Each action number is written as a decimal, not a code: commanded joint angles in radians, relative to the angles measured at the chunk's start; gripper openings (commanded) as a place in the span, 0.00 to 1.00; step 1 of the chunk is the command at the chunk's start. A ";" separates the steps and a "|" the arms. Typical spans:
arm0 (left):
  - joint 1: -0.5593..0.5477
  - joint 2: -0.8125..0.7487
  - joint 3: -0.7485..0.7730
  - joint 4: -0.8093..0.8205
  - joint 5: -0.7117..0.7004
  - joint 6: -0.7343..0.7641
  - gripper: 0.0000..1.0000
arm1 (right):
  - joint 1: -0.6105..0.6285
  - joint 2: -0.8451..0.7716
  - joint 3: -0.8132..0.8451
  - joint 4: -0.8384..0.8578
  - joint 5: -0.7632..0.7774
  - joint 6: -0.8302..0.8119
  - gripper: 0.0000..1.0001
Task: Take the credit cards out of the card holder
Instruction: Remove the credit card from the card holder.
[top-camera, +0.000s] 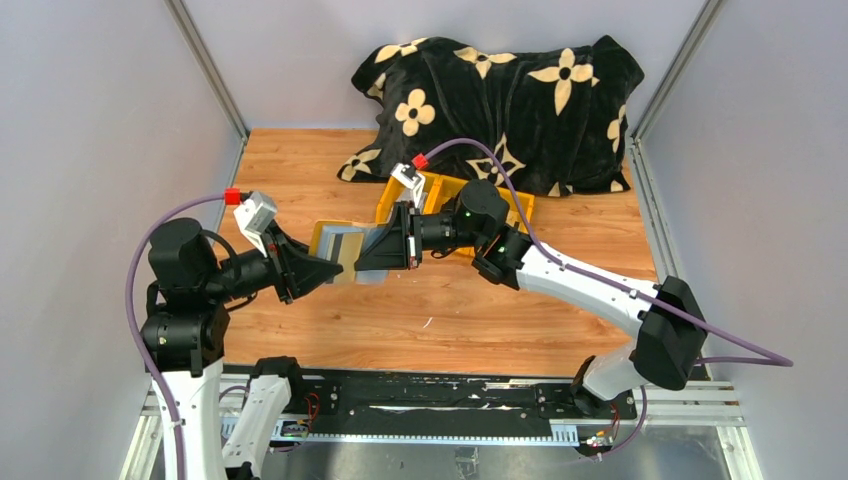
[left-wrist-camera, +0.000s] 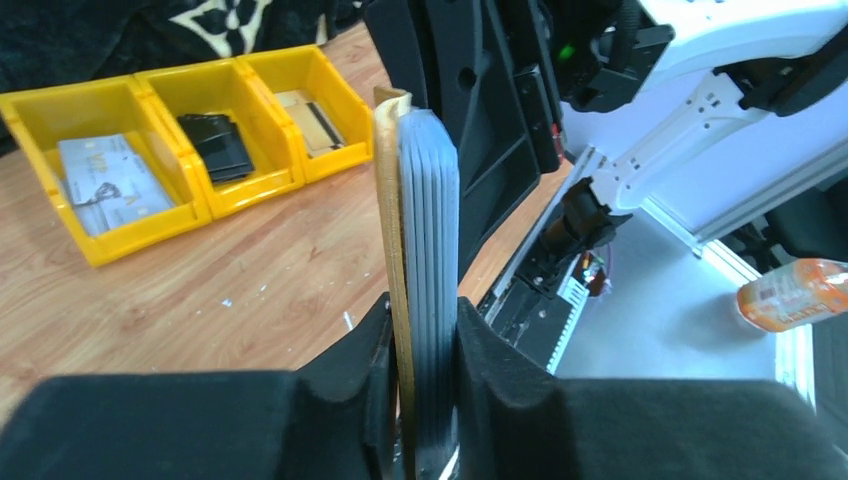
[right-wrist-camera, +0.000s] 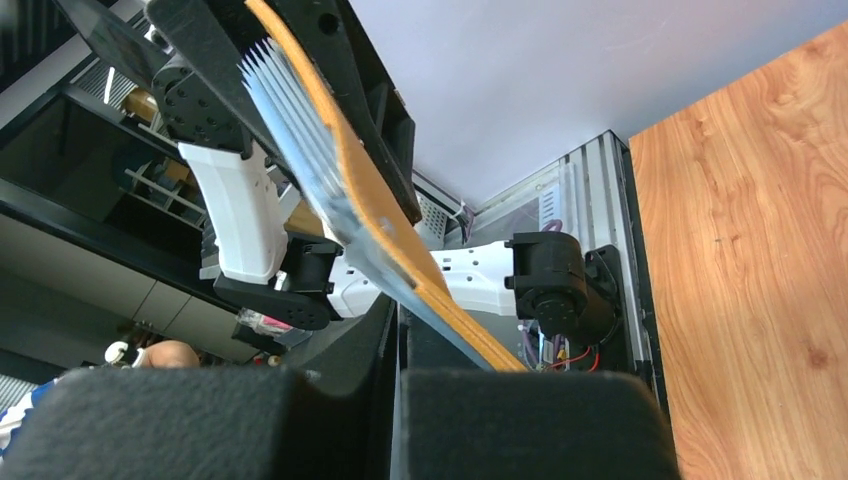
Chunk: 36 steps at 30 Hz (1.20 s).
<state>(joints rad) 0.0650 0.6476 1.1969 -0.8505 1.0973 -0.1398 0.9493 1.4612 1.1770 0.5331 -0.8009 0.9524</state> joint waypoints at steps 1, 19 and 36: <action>-0.013 0.025 0.022 -0.020 0.221 -0.049 0.30 | 0.017 -0.022 -0.018 0.167 0.015 0.038 0.00; -0.013 0.064 0.039 -0.022 0.312 -0.084 0.30 | 0.016 -0.060 -0.094 0.252 -0.010 0.043 0.00; -0.013 0.068 0.058 -0.022 0.274 -0.097 0.21 | 0.012 -0.107 -0.130 0.250 -0.017 0.021 0.21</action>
<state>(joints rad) 0.0608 0.7166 1.2247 -0.8619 1.3212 -0.2138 0.9558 1.3762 1.0454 0.7494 -0.8185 0.9855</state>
